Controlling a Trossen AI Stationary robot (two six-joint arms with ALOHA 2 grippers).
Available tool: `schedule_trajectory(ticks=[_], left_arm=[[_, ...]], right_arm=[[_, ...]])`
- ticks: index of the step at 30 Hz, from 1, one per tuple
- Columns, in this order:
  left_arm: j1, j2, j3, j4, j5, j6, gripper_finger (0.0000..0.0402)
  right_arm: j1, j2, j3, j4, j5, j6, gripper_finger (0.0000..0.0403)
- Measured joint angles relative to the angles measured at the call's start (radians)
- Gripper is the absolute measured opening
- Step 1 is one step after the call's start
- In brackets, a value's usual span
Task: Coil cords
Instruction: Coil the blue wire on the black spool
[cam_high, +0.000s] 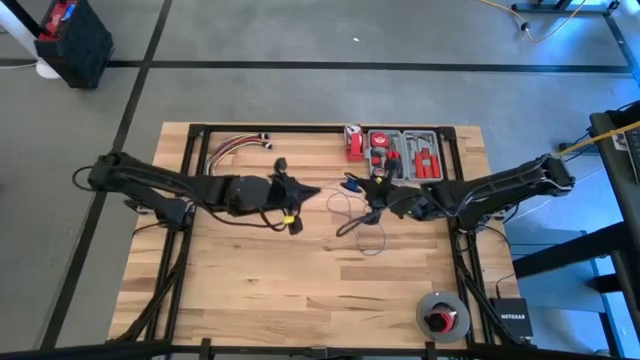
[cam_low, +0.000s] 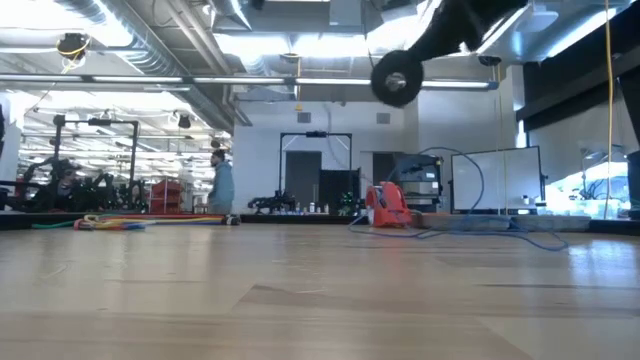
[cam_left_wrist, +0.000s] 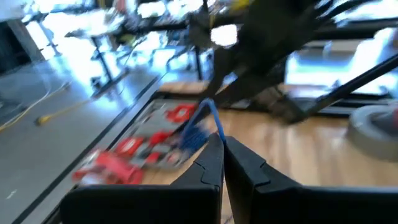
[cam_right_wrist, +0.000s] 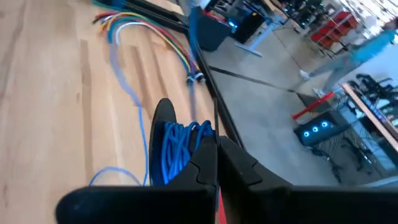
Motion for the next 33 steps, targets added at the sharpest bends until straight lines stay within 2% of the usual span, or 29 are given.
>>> schedule_trajectory(ticks=[4, 9, 13, 19, 23, 33], left_arm=[[-0.010, 0.076, 0.001, 0.118, 0.021, 0.027, 0.0000], [-0.007, 0.176, 0.001, 0.177, 0.021, 0.029, 0.0000], [-0.006, 0.250, 0.001, 0.185, 0.021, 0.024, 0.0000], [0.003, 0.330, 0.001, 0.187, -0.006, 0.000, 0.0000], [0.018, 0.364, 0.003, 0.186, -0.029, 0.000, 0.0000], [0.026, 0.399, 0.008, 0.190, -0.032, 0.004, 0.0000]], right_arm=[[-0.045, 0.061, 0.000, 0.128, -0.081, 0.000, 0.0003], [-0.080, 0.102, -0.001, 0.294, -0.187, 0.012, 0.0003], [-0.092, 0.099, -0.001, 0.403, -0.283, 0.036, 0.0003], [-0.090, 0.062, 0.004, 0.509, -0.342, 0.047, 0.0003], [-0.088, 0.012, 0.001, 0.503, -0.392, 0.060, 0.0003], [-0.089, -0.150, 0.004, 0.440, -0.391, 0.049, 0.0003]])
